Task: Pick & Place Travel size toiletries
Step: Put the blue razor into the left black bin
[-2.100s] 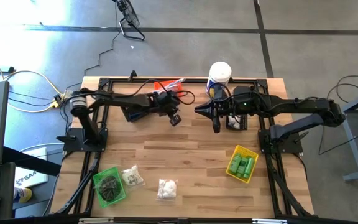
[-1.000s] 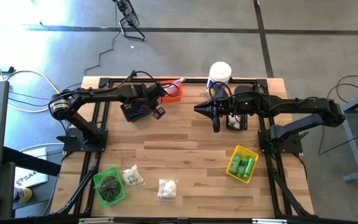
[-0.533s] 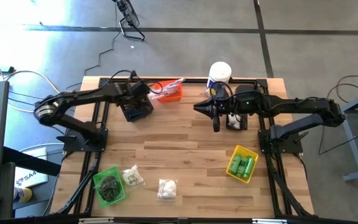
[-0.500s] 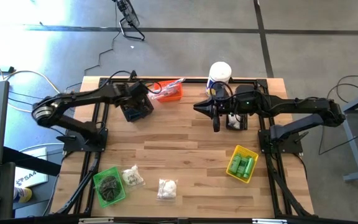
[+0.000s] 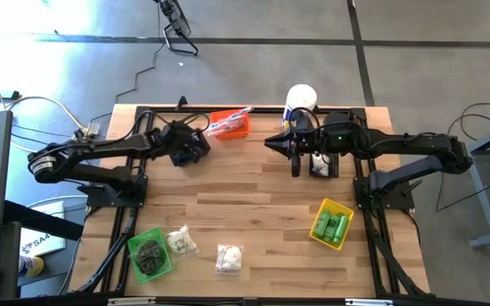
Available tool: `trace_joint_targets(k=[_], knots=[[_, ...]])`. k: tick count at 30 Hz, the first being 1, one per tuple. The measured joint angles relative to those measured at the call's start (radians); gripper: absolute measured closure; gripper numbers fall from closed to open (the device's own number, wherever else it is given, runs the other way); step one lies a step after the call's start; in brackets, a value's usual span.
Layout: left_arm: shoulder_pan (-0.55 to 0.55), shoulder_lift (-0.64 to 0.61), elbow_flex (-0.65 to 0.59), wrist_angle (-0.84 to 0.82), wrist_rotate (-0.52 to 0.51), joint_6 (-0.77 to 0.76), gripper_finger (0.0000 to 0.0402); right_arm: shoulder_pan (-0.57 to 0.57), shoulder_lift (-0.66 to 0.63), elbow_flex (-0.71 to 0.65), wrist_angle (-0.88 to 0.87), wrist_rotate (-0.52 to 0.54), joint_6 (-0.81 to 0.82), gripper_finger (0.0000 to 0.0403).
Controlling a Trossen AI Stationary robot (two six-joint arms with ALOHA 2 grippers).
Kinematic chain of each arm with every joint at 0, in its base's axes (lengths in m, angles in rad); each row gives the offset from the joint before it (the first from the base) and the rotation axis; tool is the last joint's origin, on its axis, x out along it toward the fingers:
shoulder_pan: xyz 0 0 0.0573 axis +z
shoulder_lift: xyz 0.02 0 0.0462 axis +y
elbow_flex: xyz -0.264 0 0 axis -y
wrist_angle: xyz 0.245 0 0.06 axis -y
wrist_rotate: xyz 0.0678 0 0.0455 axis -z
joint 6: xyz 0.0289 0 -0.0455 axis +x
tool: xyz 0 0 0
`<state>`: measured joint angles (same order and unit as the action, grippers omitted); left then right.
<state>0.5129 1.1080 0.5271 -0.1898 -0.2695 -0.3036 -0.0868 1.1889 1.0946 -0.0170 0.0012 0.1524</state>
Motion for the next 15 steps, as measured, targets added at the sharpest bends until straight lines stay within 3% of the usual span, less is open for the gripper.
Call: trace_joint_targets(k=[5,15], knots=[[0.0,0.0,-0.07,0.147,-0.011,-0.041,0.0402,0.0,0.0,0.0,0.008,0.0,0.0,0.0365],[0.0,0.0,-0.078,0.165,-0.014,0.055,0.0402,0.0,0.0,0.0,0.01,0.009,0.0,0.0365]])
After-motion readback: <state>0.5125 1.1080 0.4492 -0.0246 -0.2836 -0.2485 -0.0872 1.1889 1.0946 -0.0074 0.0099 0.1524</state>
